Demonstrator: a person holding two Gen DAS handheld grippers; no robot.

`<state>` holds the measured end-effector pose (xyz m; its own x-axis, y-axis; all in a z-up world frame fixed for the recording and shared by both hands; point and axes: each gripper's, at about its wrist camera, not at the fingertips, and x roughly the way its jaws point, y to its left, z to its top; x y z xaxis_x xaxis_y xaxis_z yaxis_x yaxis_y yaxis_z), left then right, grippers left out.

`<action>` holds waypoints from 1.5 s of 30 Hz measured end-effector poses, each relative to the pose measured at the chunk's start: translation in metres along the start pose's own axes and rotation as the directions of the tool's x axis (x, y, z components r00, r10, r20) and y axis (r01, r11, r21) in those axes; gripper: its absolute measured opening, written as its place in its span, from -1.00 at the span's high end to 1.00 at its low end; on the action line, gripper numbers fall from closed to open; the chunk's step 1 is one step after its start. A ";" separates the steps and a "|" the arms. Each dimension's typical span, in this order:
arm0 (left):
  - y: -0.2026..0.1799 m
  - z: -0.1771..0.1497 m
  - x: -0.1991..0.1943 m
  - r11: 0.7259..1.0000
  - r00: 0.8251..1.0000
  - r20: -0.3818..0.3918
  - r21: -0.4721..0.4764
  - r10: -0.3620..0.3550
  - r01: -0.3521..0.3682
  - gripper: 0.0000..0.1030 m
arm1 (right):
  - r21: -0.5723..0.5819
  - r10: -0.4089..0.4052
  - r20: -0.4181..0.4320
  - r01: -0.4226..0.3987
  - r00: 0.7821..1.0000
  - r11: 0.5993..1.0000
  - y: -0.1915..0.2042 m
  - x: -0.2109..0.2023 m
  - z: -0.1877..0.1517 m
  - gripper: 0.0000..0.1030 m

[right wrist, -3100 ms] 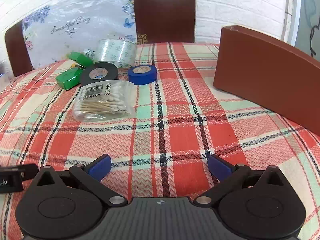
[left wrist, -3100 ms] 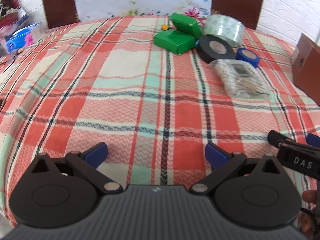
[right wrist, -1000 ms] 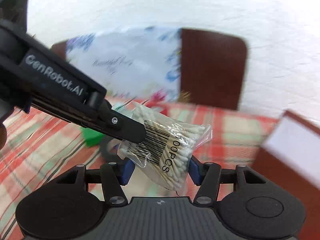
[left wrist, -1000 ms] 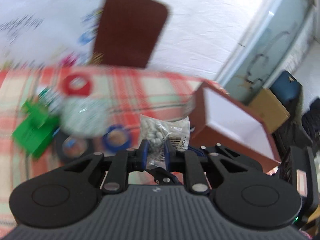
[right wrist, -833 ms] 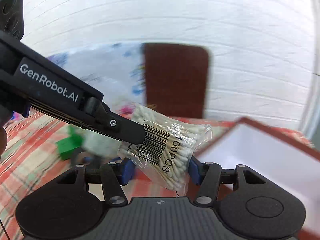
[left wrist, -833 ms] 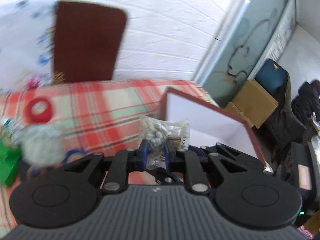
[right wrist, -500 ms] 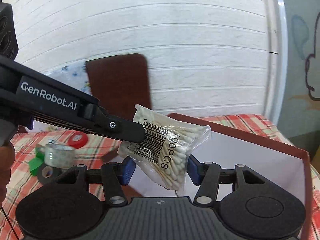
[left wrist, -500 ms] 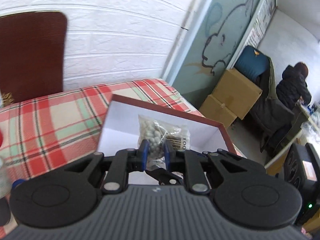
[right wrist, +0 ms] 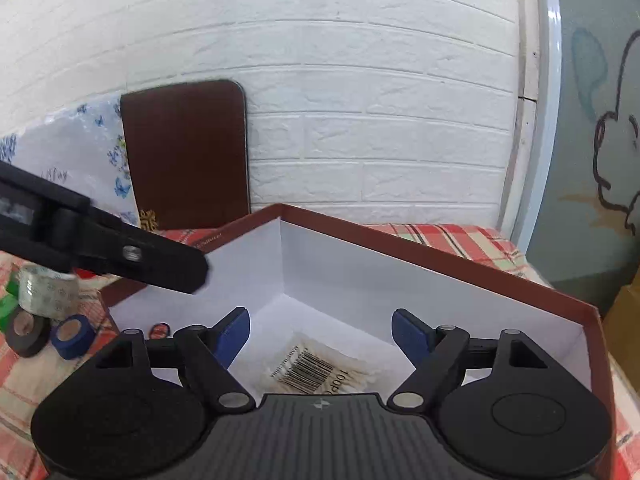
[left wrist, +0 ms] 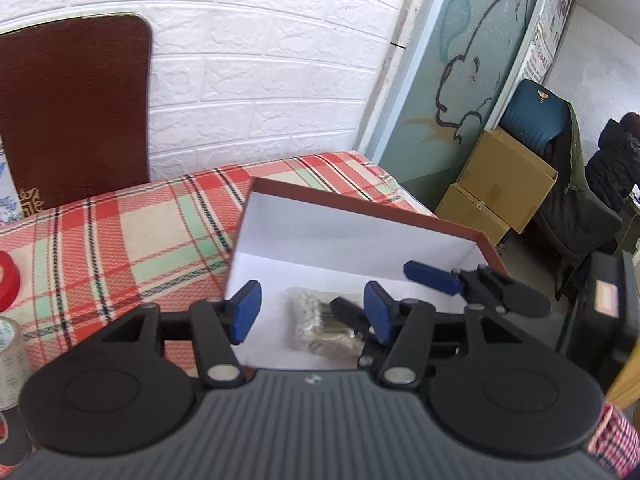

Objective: Organize objects
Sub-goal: 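Carry the swab bag into the brown box and open the left gripper, then move the left gripper back to the black tape roll and grasp it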

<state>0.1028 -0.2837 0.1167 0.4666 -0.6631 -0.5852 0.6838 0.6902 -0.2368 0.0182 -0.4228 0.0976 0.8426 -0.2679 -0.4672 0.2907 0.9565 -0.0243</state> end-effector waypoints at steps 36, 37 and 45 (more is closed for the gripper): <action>0.187 -0.126 -0.120 0.836 0.849 -0.119 -0.151 0.515 -0.528 -0.21 | 0.048 0.339 -0.067 -0.336 0.938 0.941 0.202 0.010 -0.043 0.18; 0.195 -0.130 -0.123 0.828 0.844 -0.123 -0.162 0.523 -0.537 -0.21 | 0.028 0.347 -0.079 -0.346 0.934 0.938 0.211 0.011 -0.043 0.18; 0.227 -0.137 -0.128 0.840 0.876 -0.127 -0.247 0.466 -0.483 -0.18 | -0.090 0.367 -0.159 -0.384 0.916 0.919 0.255 0.028 -0.045 0.19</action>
<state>0.1212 -0.0027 0.0315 0.6562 -0.2226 -0.7210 0.2110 0.9715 -0.1079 0.0952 -0.1811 0.0389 0.8067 0.1238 -0.5778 -0.0970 0.9923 0.0773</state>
